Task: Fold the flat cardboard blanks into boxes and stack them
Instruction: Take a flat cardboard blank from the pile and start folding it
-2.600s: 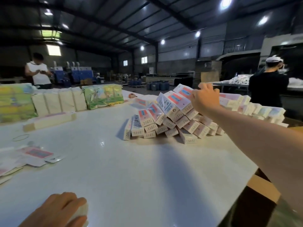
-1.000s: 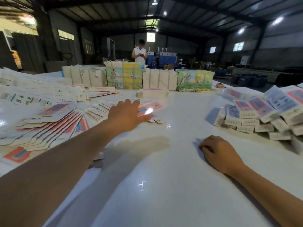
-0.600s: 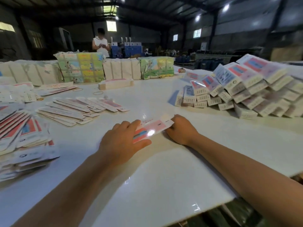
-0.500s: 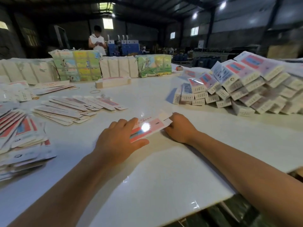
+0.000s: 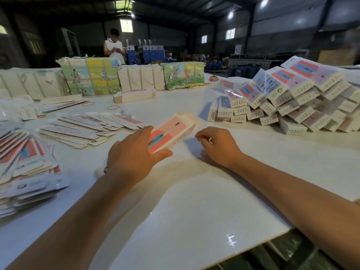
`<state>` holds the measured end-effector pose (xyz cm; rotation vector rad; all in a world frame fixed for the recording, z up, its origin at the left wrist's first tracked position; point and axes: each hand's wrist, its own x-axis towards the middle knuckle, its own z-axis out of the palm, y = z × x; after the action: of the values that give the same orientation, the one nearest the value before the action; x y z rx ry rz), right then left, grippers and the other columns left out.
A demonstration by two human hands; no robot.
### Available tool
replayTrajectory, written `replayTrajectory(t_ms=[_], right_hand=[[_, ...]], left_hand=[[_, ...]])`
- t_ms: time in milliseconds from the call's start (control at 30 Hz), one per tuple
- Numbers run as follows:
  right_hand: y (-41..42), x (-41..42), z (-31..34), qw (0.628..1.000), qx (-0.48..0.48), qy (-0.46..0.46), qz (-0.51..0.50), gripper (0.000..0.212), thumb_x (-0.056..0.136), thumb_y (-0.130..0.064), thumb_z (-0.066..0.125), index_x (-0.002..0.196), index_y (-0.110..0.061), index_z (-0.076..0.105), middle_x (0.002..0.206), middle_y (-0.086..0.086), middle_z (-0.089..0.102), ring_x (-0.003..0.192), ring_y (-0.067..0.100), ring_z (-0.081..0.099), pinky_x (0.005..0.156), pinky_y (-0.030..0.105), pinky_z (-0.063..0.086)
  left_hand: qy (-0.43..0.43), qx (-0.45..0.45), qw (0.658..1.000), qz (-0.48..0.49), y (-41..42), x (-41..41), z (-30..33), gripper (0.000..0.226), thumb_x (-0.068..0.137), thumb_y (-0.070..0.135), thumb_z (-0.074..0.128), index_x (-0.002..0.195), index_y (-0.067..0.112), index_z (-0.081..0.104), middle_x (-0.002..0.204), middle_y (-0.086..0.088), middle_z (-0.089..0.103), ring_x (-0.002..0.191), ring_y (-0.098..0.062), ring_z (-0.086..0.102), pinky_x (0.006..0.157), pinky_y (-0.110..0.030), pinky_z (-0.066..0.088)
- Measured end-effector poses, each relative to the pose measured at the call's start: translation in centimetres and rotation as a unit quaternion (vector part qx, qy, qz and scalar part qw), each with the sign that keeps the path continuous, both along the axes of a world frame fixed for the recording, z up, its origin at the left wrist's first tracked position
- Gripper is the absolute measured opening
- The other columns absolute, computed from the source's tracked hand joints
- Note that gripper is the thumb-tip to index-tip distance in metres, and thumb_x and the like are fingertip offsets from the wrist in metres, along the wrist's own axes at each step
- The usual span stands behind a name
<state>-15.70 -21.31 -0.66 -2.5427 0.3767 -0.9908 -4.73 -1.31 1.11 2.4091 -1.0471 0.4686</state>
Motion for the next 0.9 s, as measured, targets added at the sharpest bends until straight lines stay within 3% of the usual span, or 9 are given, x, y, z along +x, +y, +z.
replayTrajectory(t_ms=[133,300,467,567,633,733,900], right_hand=[[1.4,-0.5,0.9,0.987,0.018,-0.157,0.016,0.022,0.09,0.002,0.055,0.107,0.0,0.068,0.087,0.003,0.062,0.076,0.013,0.053,0.07,0.017,0.039],[2.9,-0.4,0.8,0.992,0.04,-0.094,0.076,0.026,0.094,-0.008,0.053,0.117,-0.005,0.065,0.094,0.009,0.057,0.077,0.009,0.049,0.071,0.011,0.037],[3.1,-0.4,1.0,0.974,0.192,-0.1,0.068,0.022,0.093,-0.011,0.055,0.109,-0.015,0.07,0.094,-0.003,0.058,0.08,0.01,0.056,0.078,0.034,0.052],[3.3,-0.5,0.8,0.964,0.224,-0.112,0.085,0.021,0.091,-0.008,0.056,0.103,-0.021,0.068,0.095,0.001,0.066,0.073,0.008,0.057,0.07,0.029,0.052],[3.4,-0.6,0.7,0.953,0.255,-0.124,0.106,0.031,0.091,-0.006,0.057,0.117,-0.022,0.061,0.098,0.009,0.068,0.067,0.007,0.056,0.063,0.023,0.052],[3.3,-0.5,0.5,0.951,0.262,-0.115,0.119,0.059,0.092,-0.009,0.059,0.144,-0.021,0.034,0.088,0.013,0.064,0.061,0.008,0.056,0.06,0.022,0.051],[2.8,0.0,0.2,0.94,0.318,-0.078,0.1,0.059,0.095,-0.018,0.054,0.148,-0.02,0.028,0.068,0.001,0.048,0.056,0.01,0.05,0.05,0.025,0.045]], left_hand=[[-0.001,-0.007,1.0,0.012,0.0,-0.1,-0.1,0.064,0.073,0.075,0.052,0.124,0.037,0.041,0.116,0.01,0.059,0.096,-0.019,0.059,0.077,-0.036,0.047],[-0.027,0.03,0.999,0.021,-0.7,-0.2,-0.4,0.069,0.074,0.077,0.048,0.126,0.033,0.039,0.118,0.007,0.058,0.098,-0.019,0.057,0.072,-0.032,0.041],[-0.038,0.031,0.999,0.019,-0.7,-0.4,-0.7,0.067,0.074,0.076,0.048,0.123,0.031,0.04,0.116,0.007,0.058,0.096,-0.019,0.057,0.069,-0.031,0.037],[-0.047,0.034,0.998,0.015,-0.8,-0.6,-0.6,0.065,0.075,0.074,0.049,0.122,0.03,0.041,0.116,0.006,0.058,0.097,-0.02,0.057,0.069,-0.031,0.036],[-0.043,0.035,0.998,0.01,-0.9,-0.7,-0.7,0.065,0.076,0.074,0.049,0.123,0.03,0.04,0.117,0.006,0.057,0.099,-0.02,0.056,0.07,-0.031,0.038],[-0.06,0.058,0.996,0.008,-1.1,-0.9,-0.7,0.068,0.076,0.074,0.047,0.125,0.028,0.039,0.12,0.005,0.056,0.103,-0.019,0.055,0.072,-0.031,0.035],[-0.095,0.09,0.991,-0.003,-1.2,-1.2,-0.7,0.071,0.077,0.075,0.044,0.13,0.028,0.036,0.123,0.003,0.054,0.108,-0.02,0.053,0.079,-0.033,0.037]])
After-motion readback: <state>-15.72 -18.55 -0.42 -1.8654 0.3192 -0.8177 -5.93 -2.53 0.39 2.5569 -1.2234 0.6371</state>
